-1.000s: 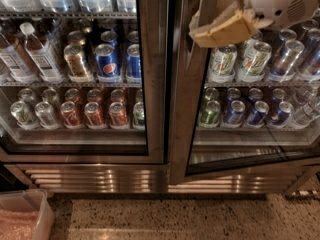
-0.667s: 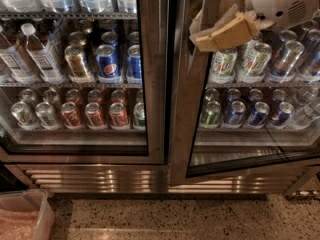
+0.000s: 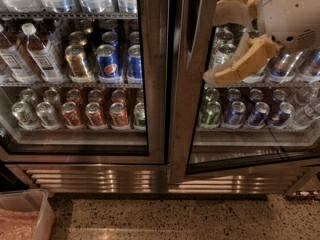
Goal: Open right fridge door
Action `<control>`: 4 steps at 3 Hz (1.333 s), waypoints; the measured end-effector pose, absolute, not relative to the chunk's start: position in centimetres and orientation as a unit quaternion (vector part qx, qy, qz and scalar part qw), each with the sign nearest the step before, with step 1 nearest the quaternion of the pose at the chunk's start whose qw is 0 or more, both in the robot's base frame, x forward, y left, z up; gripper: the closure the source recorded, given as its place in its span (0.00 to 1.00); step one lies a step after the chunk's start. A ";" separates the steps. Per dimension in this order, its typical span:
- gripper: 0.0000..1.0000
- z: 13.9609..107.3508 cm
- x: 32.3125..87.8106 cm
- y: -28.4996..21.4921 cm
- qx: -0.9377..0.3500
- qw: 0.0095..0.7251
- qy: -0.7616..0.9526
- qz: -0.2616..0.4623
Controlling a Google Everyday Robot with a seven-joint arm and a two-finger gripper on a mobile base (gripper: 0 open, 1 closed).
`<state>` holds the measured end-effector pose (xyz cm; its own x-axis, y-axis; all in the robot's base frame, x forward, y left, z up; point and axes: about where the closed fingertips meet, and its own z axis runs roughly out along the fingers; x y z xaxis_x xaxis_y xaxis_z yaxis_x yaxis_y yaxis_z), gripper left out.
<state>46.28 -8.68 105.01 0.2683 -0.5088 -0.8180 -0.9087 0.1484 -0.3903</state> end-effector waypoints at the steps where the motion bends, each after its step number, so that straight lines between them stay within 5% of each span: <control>1: 0.00 105.0 46.0 -8.8 -0.618 0.500 0.572 0.201; 4: 0.00 113.9 32.3 -21.2 -0.490 0.546 0.677 -0.048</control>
Offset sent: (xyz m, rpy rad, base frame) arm -0.1238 -0.1378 0.0352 -0.0982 -0.0375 -0.5508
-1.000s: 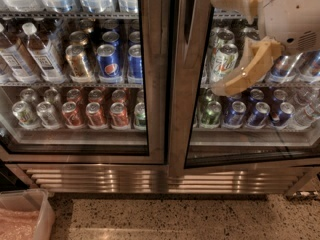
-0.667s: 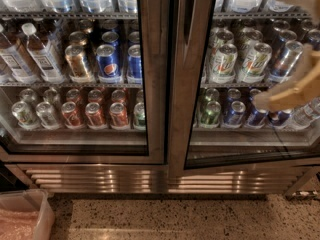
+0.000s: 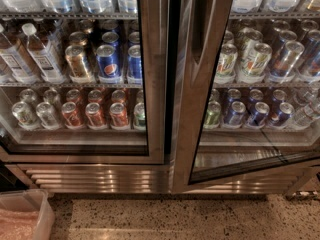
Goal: Open right fridge door
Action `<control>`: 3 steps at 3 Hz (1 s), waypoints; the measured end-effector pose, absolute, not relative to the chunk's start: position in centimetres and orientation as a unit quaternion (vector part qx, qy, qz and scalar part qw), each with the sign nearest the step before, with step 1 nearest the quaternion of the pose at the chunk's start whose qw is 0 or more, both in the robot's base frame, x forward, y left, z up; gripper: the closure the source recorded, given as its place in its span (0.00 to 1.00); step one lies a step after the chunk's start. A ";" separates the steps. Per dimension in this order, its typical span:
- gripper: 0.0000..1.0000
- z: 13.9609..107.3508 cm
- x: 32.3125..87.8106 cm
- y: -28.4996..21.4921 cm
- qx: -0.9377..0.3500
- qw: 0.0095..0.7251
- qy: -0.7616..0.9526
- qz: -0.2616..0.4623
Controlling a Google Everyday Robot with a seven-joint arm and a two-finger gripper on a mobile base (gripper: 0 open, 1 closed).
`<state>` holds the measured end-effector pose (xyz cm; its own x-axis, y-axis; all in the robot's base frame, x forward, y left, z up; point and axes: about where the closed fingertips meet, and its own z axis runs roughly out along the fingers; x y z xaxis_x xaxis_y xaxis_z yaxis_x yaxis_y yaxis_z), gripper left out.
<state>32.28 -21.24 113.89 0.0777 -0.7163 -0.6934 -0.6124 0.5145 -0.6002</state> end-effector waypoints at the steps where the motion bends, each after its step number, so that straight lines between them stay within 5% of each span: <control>1: 0.00 113.9 32.3 -21.2 -0.490 0.546 0.677 -0.048; 3: 0.00 118.4 30.0 -20.8 -0.485 0.564 0.660 -0.106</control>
Offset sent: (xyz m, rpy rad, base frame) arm -0.0249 -0.0695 0.0471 -0.0268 -0.1293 -0.1971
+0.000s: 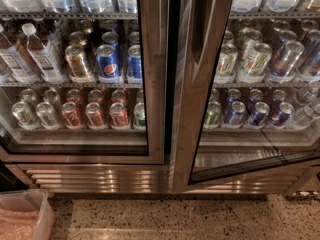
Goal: Open right fridge door
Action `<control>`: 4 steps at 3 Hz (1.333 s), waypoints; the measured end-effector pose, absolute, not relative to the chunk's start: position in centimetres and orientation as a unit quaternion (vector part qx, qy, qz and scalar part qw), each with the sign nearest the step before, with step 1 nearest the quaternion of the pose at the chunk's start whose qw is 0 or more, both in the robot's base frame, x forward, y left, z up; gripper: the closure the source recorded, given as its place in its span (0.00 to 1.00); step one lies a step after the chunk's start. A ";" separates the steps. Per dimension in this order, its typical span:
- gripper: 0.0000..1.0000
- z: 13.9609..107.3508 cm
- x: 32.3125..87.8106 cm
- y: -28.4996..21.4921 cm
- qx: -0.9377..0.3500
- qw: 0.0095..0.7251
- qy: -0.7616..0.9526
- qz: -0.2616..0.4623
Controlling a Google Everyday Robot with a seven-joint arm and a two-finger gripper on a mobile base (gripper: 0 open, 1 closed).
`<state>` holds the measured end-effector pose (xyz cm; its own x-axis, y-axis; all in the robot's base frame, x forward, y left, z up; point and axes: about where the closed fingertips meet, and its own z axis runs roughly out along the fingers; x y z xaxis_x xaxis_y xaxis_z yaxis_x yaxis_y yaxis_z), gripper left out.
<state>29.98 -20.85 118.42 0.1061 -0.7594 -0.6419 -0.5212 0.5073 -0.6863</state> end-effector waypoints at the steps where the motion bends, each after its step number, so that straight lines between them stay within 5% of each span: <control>1: 0.00 118.4 30.0 -20.8 -0.485 0.564 0.660 -0.106; 4: 0.00 118.4 30.0 -20.8 -0.485 0.564 0.660 -0.106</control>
Offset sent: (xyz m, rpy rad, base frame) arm 0.0205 0.0700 -0.1118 0.1606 0.3488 0.1800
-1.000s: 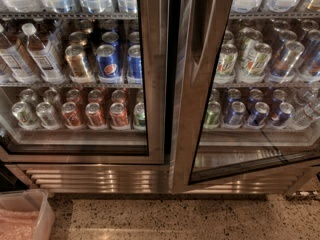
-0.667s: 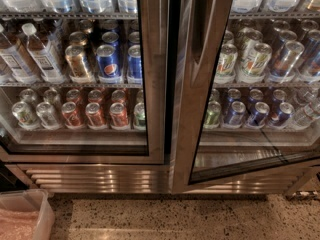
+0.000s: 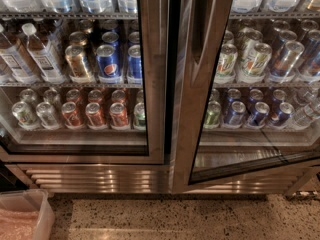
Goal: Open right fridge door
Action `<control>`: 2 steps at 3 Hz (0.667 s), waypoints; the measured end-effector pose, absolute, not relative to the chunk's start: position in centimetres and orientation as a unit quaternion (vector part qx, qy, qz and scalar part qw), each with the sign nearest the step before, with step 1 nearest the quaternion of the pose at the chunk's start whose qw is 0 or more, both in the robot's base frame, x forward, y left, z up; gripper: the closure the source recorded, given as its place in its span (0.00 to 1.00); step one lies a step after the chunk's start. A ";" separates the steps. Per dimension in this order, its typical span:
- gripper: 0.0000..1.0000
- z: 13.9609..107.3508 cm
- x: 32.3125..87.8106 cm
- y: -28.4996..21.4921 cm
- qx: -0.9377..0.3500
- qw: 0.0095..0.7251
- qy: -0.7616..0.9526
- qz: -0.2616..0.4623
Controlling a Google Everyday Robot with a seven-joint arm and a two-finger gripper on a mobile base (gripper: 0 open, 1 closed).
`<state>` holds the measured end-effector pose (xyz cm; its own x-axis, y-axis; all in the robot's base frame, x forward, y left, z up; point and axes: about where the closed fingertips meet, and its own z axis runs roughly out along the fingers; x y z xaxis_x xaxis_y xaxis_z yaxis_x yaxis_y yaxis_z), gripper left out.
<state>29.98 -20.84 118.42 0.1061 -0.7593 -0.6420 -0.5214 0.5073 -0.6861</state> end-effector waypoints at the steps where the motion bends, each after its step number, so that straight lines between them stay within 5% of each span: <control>1: 0.00 118.4 30.0 -20.8 -0.485 0.564 0.660 -0.105; 2: 0.00 118.4 30.0 -20.8 -0.485 0.564 0.660 -0.105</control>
Offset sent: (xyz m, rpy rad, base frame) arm 0.0941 0.1352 -0.1411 0.4079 0.3477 0.2296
